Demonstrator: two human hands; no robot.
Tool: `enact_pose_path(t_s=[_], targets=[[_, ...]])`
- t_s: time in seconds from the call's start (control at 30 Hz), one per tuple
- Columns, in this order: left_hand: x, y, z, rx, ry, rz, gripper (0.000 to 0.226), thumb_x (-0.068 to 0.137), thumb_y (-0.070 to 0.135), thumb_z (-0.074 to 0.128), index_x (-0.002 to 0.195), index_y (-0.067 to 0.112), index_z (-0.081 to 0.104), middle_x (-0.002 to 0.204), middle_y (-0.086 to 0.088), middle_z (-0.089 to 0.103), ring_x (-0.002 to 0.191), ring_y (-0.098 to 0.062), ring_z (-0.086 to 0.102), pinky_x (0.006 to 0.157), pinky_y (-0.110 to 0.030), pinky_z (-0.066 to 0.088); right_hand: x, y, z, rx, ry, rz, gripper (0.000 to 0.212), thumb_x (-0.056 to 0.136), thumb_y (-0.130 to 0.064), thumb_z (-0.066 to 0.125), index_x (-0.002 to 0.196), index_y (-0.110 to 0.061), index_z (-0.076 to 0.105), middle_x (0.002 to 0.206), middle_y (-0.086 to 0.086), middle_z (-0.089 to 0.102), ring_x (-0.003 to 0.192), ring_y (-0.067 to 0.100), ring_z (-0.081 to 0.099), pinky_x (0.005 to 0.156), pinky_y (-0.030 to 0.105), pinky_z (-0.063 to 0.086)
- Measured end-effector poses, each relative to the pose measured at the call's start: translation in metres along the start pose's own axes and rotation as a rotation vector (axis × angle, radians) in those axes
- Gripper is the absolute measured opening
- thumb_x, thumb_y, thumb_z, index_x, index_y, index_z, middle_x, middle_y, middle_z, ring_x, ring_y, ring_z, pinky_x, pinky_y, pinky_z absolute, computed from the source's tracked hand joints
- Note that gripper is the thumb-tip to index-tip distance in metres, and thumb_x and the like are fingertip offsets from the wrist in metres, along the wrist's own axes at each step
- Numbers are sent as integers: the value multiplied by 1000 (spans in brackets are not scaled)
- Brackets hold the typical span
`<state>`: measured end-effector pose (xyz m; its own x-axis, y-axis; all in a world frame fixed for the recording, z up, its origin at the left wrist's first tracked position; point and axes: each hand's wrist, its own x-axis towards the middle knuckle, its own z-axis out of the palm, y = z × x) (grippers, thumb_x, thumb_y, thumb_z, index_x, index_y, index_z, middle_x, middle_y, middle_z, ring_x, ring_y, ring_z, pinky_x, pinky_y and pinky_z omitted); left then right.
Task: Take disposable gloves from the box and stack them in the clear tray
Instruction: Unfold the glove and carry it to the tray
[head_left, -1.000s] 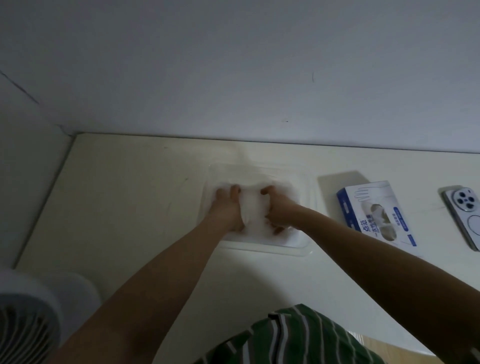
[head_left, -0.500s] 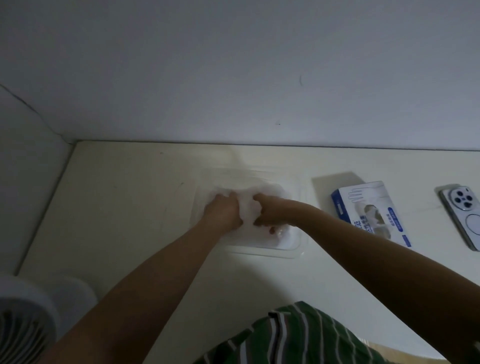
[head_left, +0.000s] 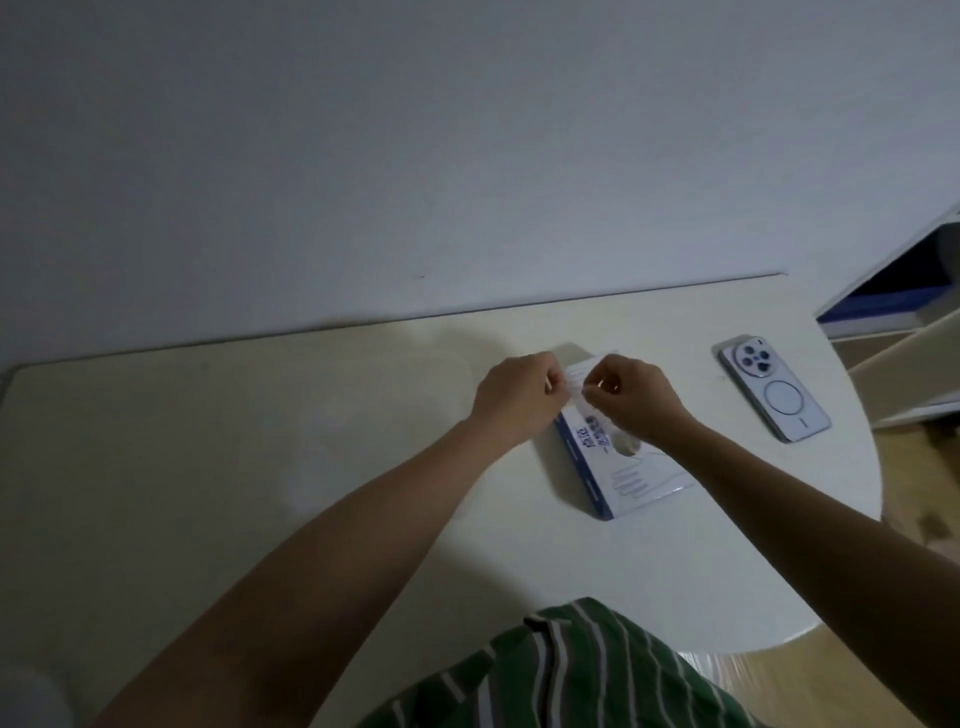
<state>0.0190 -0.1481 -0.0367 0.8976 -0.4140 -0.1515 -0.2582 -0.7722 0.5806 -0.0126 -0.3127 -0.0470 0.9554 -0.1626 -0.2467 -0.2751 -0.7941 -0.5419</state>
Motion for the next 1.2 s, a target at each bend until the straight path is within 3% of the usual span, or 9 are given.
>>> enact_pose_path(t_s=[0.27,0.4,0.57,0.67,0.77,0.9,0.97,1.1,1.2], targets=[[17,21,74,85,-237,6,19,91,21,56,108,13,54,112,-9,63,98,-29,61,75,-33,45,-12,55,15,-210,-135,39,32,94,-42,54,90,-13,66,95,6,53,80,22,57,77,35,53],[21,19,85,130,-270,-41,31,90,21,59,117,8,49,121,-12,56,104,-31,59,80,-37,45,-5,62,2,201,8,52,28,92,-23,58,76,0,60,73,5,52,67,18,51,61,30,41],[26,19,91,202,-285,-36,47,83,20,69,121,4,47,127,-15,50,112,-33,55,82,-35,43,-3,61,-31,932,161,106,32,87,-5,42,59,-18,50,54,-10,54,49,3,49,47,16,38],[29,20,88,160,-308,-47,41,84,22,67,118,6,50,123,-12,54,110,-30,56,82,-33,43,-1,65,-41,1059,138,137,21,87,-9,42,68,-8,52,64,10,59,49,18,55,47,24,44],[26,22,77,22,-162,-96,25,88,21,60,109,11,53,110,-5,60,99,-26,59,80,-33,46,-1,72,-39,1004,97,131,21,93,-11,52,73,-6,51,60,9,58,45,22,55,45,26,45],[17,29,58,-174,301,-19,9,87,12,54,95,12,49,92,-2,53,73,-20,51,65,-30,38,-2,66,-40,1003,109,142,19,94,-14,56,77,-6,53,60,6,58,46,21,56,44,25,45],[13,33,51,-351,198,44,7,90,19,56,92,15,51,87,0,57,71,-15,51,67,-28,39,-3,56,-40,994,66,129,18,96,-17,56,82,-6,54,64,6,61,50,22,59,46,28,48],[-2,44,43,-751,-209,-40,57,73,59,66,111,20,51,106,6,65,95,-11,65,79,-27,52,-7,26,-36,990,-145,63,30,99,-30,52,97,-1,61,86,16,66,73,25,67,62,31,56],[-7,33,43,-1009,-201,-28,58,79,17,73,129,9,46,124,-4,63,113,-19,63,93,-32,52,-9,7,-32,1047,-326,51,48,101,-40,42,113,0,65,101,20,70,83,29,69,75,37,57]])
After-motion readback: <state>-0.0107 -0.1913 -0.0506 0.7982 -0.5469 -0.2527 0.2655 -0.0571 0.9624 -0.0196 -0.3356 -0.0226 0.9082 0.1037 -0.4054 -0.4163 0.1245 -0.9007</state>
